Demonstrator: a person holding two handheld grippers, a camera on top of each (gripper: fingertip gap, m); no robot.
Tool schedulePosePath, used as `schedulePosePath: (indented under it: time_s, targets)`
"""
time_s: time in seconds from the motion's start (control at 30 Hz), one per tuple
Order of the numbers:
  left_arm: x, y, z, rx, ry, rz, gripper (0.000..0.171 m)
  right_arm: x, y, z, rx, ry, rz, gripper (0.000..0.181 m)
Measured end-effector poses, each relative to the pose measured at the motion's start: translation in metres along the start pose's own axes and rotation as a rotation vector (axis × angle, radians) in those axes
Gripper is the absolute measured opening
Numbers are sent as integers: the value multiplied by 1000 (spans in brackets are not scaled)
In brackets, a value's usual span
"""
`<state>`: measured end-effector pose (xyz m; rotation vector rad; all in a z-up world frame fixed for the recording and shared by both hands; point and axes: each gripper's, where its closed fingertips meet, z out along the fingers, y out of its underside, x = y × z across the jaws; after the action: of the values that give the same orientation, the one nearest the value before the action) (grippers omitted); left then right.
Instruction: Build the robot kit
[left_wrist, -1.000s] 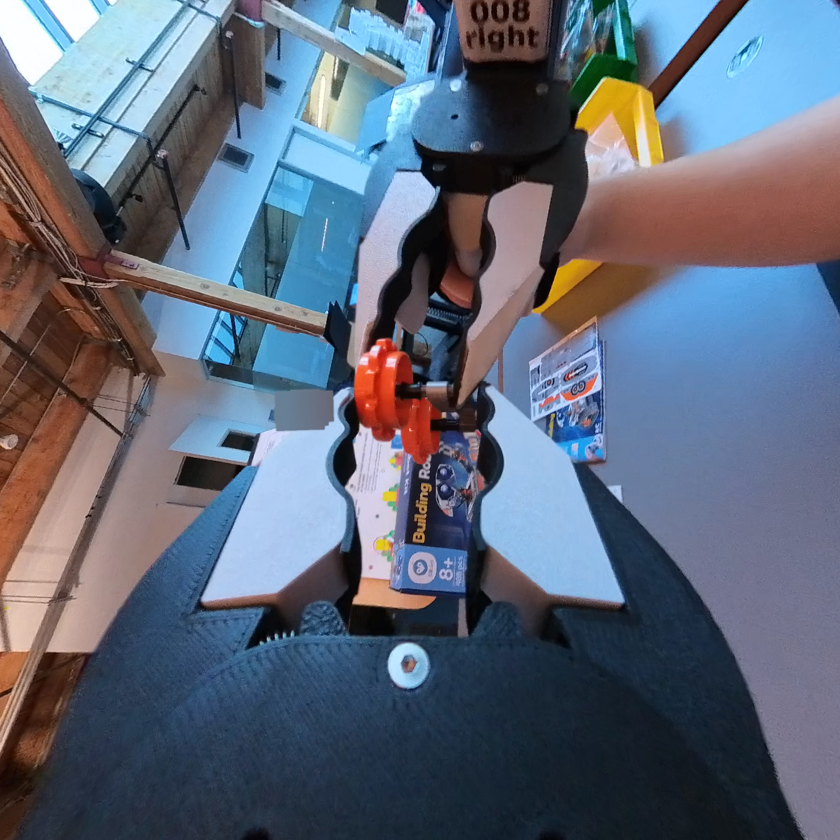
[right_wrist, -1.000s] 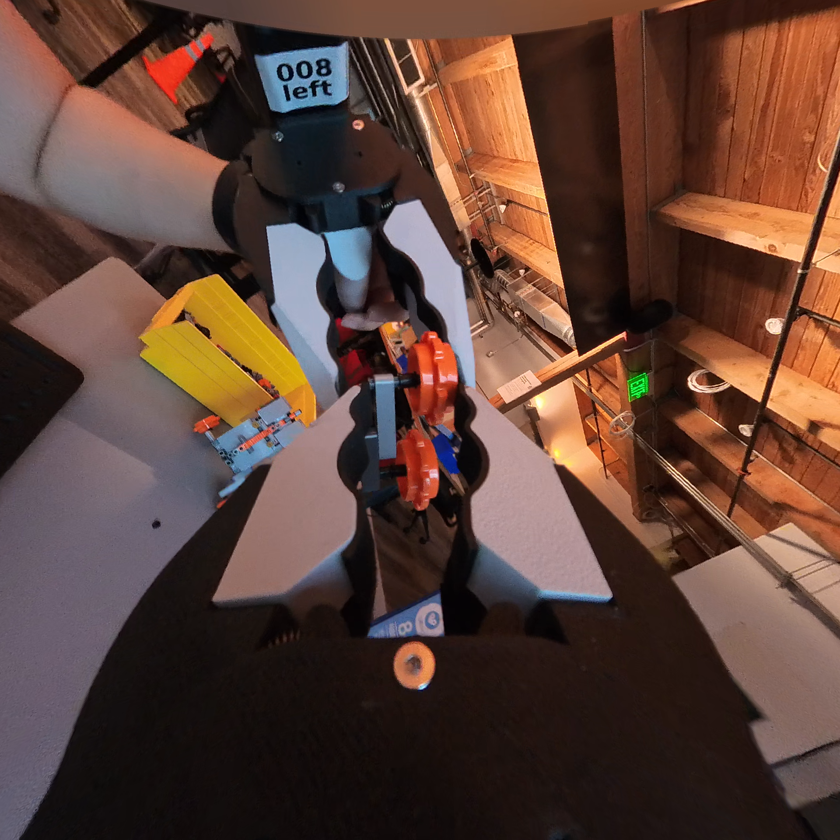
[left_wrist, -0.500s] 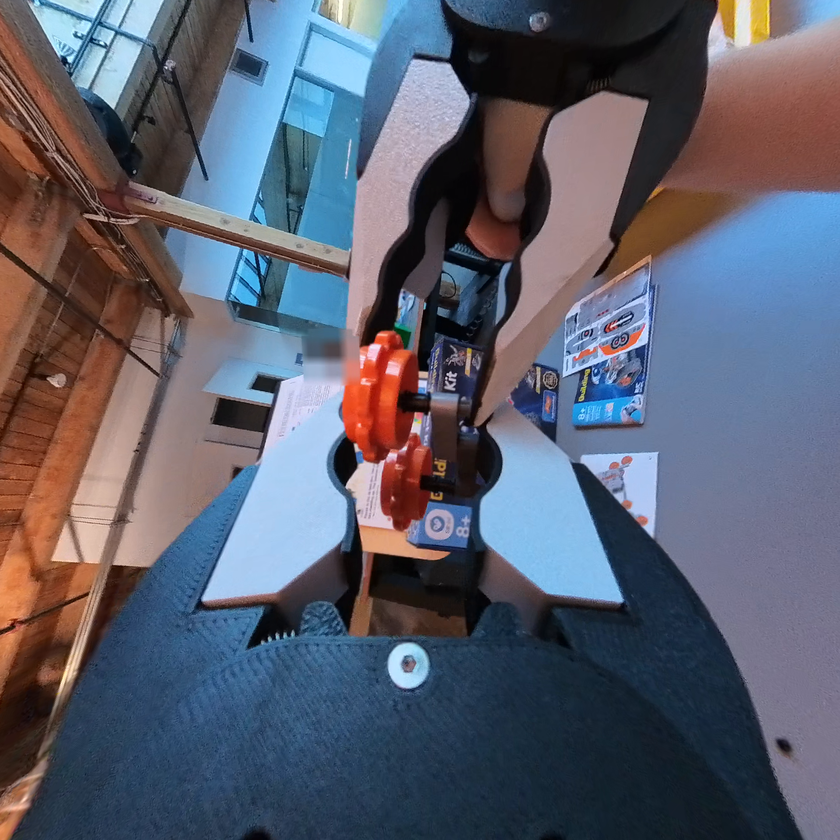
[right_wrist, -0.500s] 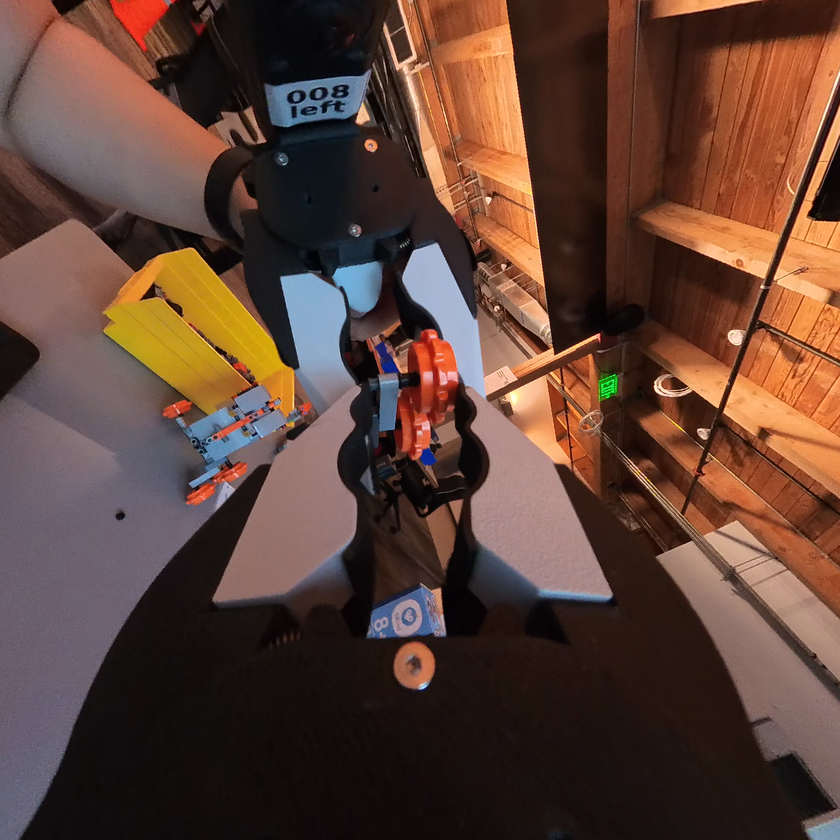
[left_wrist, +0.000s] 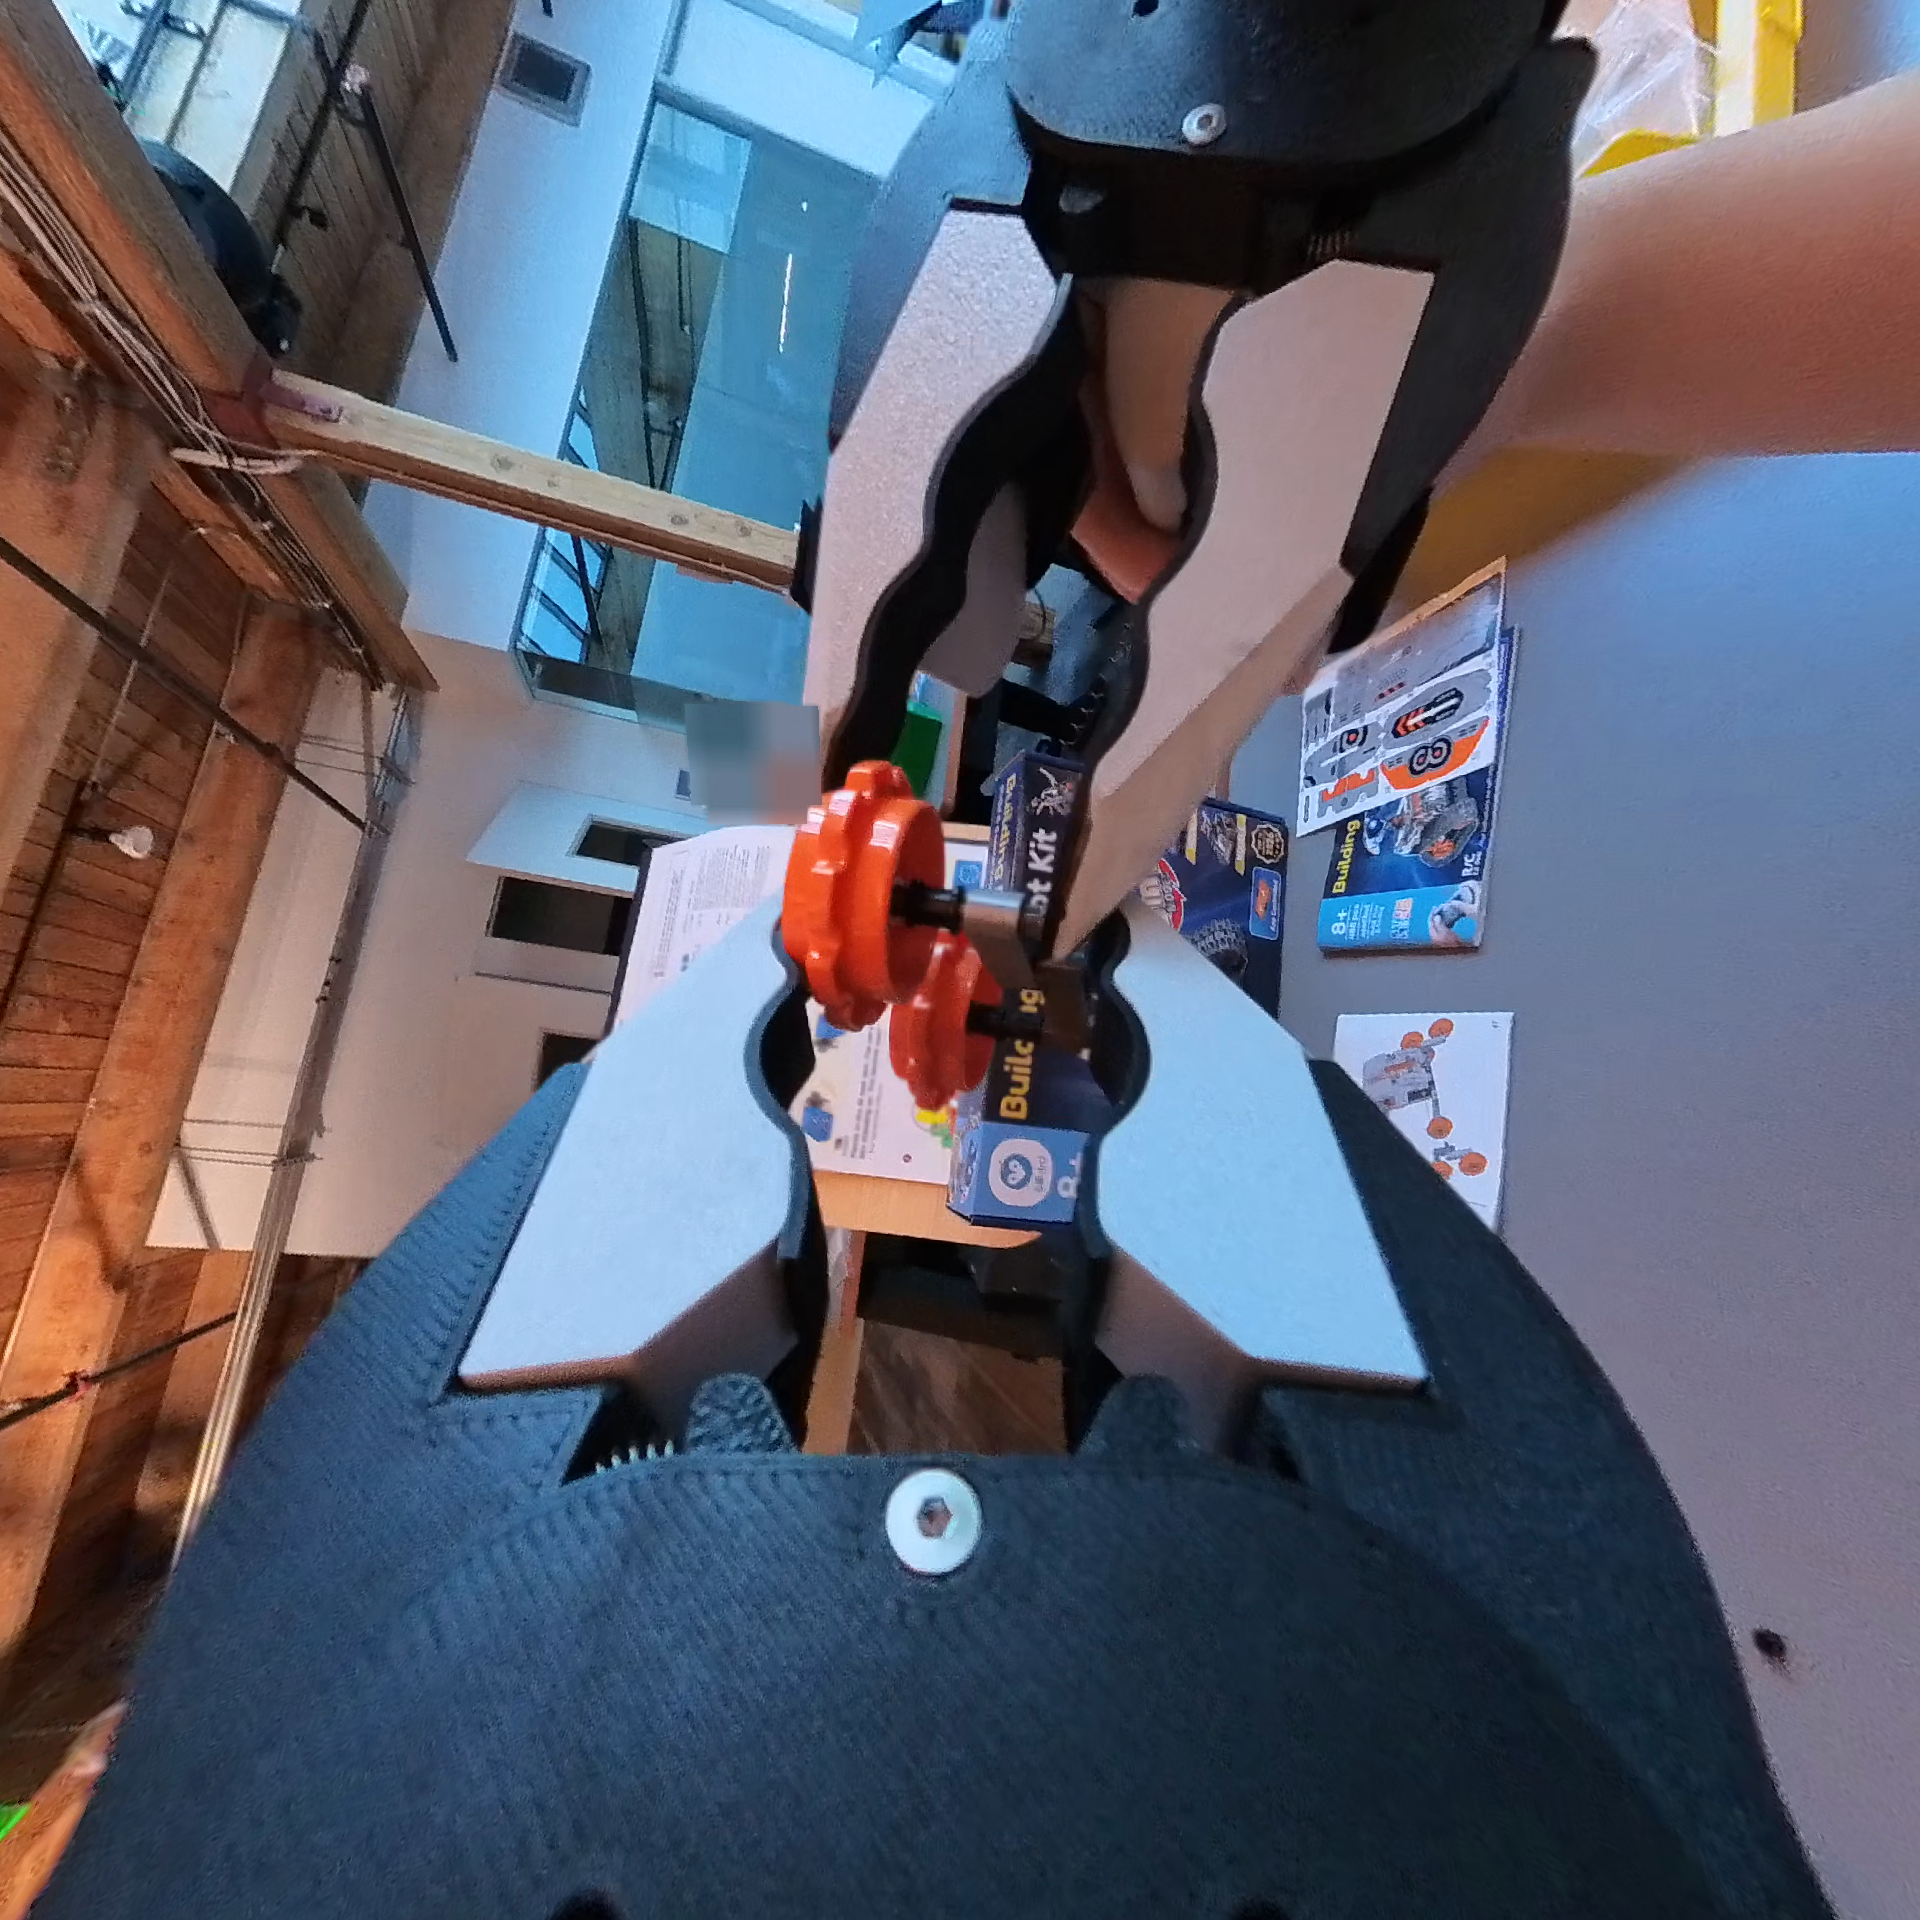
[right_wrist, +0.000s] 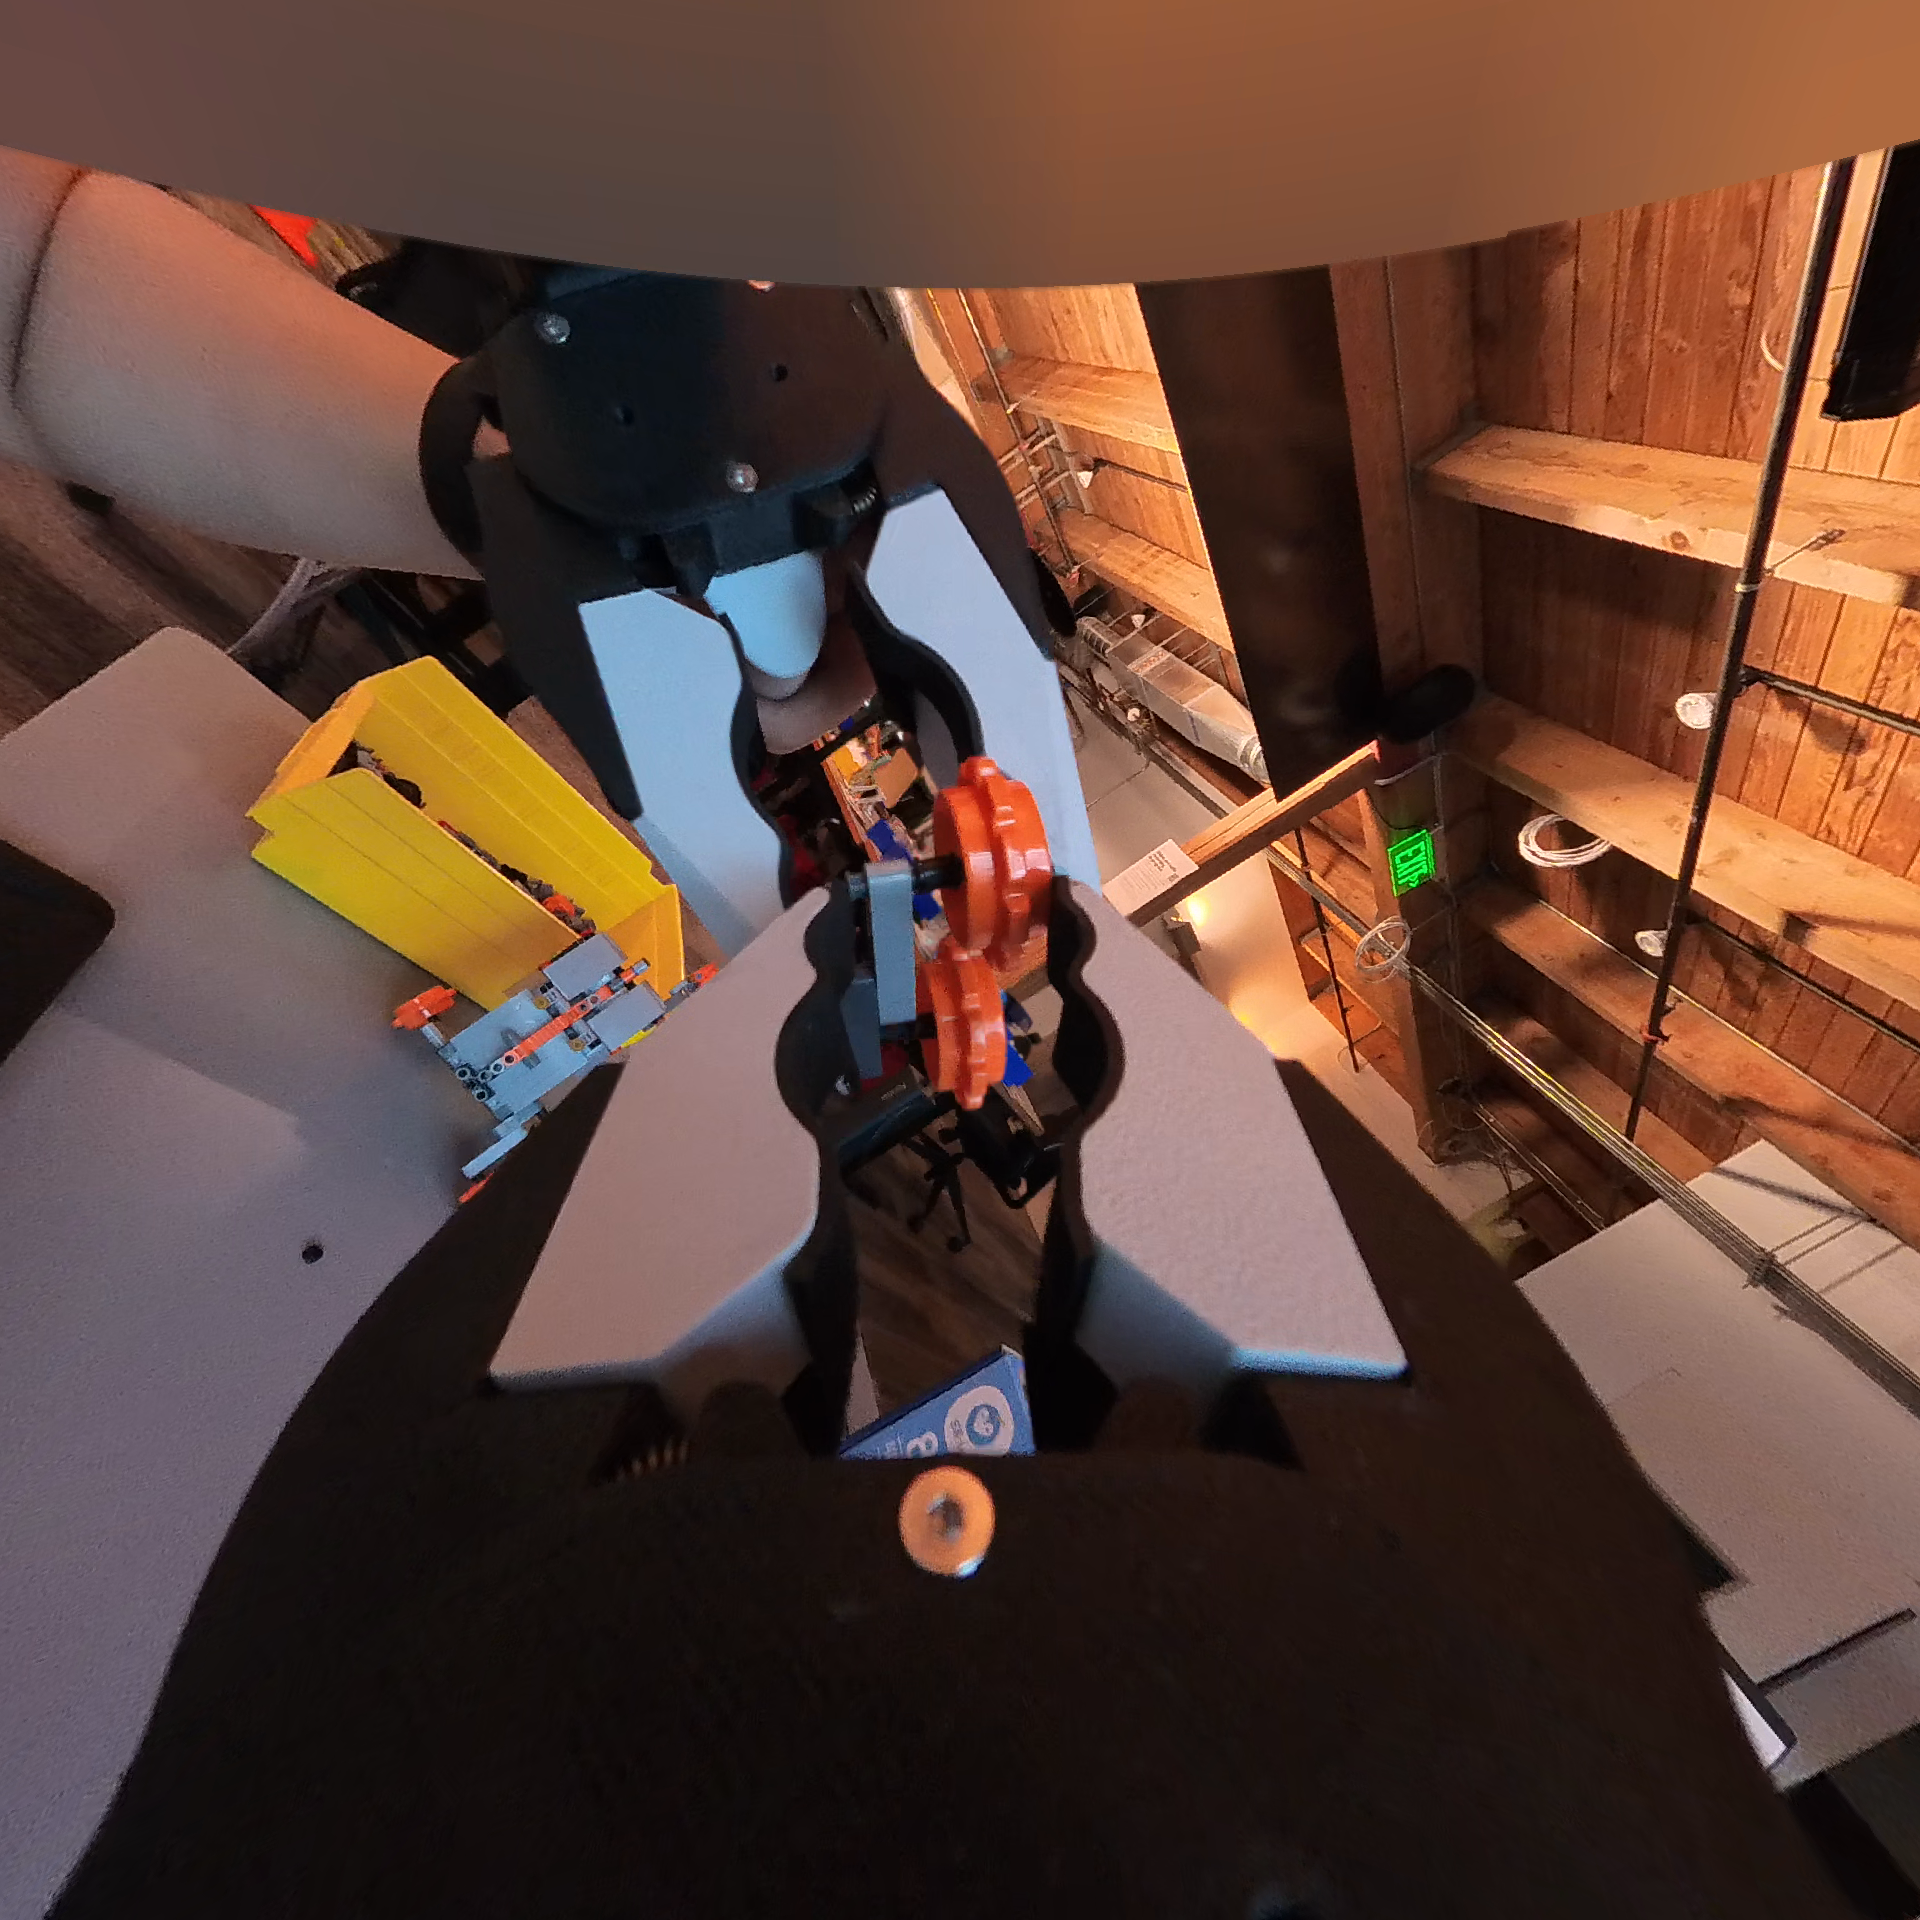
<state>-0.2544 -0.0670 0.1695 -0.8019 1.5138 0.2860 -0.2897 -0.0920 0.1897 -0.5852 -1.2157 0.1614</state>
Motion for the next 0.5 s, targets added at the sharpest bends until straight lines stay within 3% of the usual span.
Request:
schedulePosePath:
  time_s: [0.37, 0.5]
  targets:
    - [1, 1, 2, 18, 6, -71, 49, 1, 2, 2, -12, 27, -28, 36]
    - [1, 4, 2, -5, -18, -28, 49, -1, 4, 3, -29, 22, -42, 35]
